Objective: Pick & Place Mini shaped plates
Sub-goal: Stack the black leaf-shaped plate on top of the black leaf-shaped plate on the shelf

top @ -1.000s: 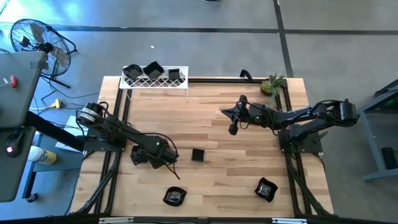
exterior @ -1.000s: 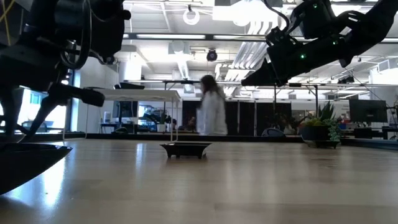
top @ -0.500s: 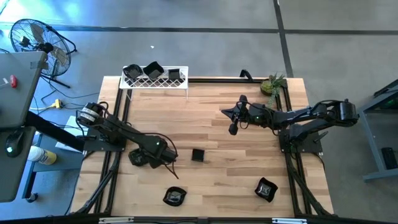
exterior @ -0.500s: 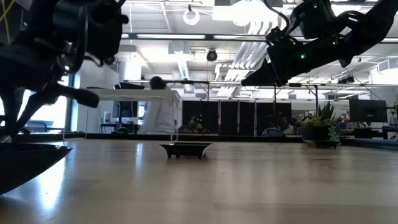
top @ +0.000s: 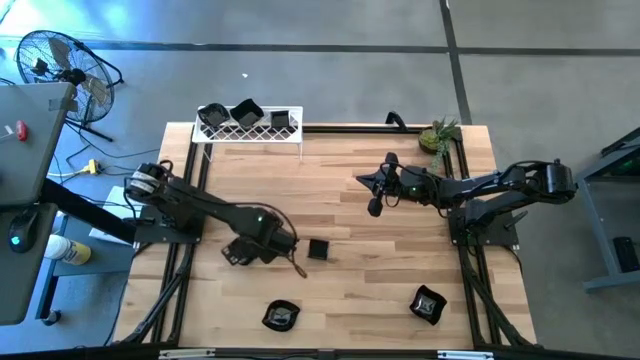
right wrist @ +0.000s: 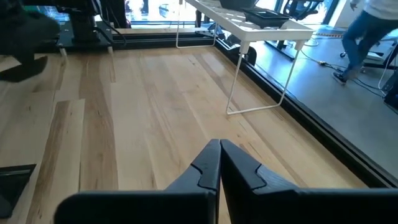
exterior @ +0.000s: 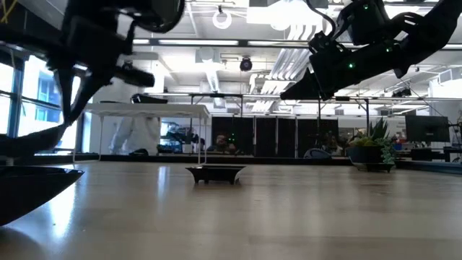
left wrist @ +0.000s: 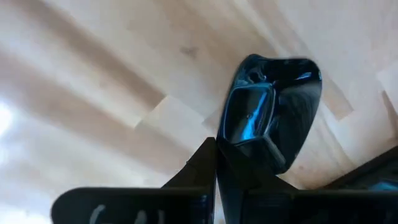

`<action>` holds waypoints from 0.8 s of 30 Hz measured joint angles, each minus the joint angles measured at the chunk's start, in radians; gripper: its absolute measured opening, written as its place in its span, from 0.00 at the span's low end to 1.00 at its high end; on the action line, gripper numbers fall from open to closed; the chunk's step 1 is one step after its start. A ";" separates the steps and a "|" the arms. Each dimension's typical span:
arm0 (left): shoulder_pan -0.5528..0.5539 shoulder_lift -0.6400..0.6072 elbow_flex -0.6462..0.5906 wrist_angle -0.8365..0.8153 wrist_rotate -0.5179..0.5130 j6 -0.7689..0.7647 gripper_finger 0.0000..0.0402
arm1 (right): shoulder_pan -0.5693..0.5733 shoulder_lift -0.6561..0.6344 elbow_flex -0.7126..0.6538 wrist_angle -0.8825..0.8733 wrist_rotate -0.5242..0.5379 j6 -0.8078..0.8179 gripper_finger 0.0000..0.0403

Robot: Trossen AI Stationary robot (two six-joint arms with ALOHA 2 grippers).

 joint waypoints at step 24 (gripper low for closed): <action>0.512 -0.295 0.279 -0.344 -0.442 0.411 0.00 | 0.000 0.000 0.000 0.001 -0.003 0.001 0.01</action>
